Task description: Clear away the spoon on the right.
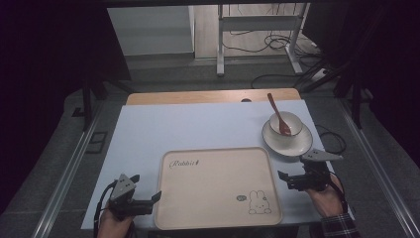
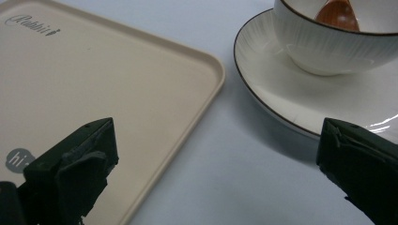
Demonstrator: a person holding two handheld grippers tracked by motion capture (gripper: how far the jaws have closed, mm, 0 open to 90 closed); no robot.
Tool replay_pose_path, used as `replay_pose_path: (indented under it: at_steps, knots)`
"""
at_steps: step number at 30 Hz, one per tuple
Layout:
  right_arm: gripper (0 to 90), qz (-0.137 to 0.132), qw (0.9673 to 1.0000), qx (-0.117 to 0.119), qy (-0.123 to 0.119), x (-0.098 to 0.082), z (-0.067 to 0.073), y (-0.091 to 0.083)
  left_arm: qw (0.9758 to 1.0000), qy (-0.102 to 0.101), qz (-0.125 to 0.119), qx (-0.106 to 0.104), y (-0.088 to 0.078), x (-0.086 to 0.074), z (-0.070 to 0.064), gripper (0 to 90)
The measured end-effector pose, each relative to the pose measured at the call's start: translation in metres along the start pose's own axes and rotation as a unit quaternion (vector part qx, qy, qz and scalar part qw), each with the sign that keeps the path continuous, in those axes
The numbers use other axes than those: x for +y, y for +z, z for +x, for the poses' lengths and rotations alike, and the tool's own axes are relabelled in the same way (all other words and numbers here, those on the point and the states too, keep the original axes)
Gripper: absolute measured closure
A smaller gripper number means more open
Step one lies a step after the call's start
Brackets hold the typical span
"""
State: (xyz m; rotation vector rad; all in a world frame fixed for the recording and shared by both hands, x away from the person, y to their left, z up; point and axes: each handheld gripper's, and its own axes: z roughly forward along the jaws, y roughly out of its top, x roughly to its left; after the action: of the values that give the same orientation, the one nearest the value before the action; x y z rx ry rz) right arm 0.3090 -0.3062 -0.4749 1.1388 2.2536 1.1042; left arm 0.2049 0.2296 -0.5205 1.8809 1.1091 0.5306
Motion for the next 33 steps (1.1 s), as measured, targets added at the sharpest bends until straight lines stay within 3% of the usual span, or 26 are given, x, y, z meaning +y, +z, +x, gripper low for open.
replay_pose_path:
  at_steps: [10,17,25,33]
  knots:
    - [0.0,0.002,1.0000,-0.004,-0.006,0.012,-0.006,0.005,1.0000,0.001,-0.004,-0.005,-0.001,0.000,0.001,2.7]
    - [0.0,0.008,0.9999,-0.005,0.005,0.020,-0.017,0.013,0.9998,-0.001,-0.011,-0.019,-0.002,-0.001,0.002,1.9]
    - [0.0,0.006,0.9999,-0.006,0.010,0.031,-0.023,0.018,0.9997,-0.004,-0.012,-0.019,-0.002,-0.001,0.003,2.0]
    - [1.7,0.011,0.9999,-0.009,0.000,0.048,-0.029,0.026,0.9998,0.000,-0.011,-0.015,-0.002,-0.001,0.001,2.6]
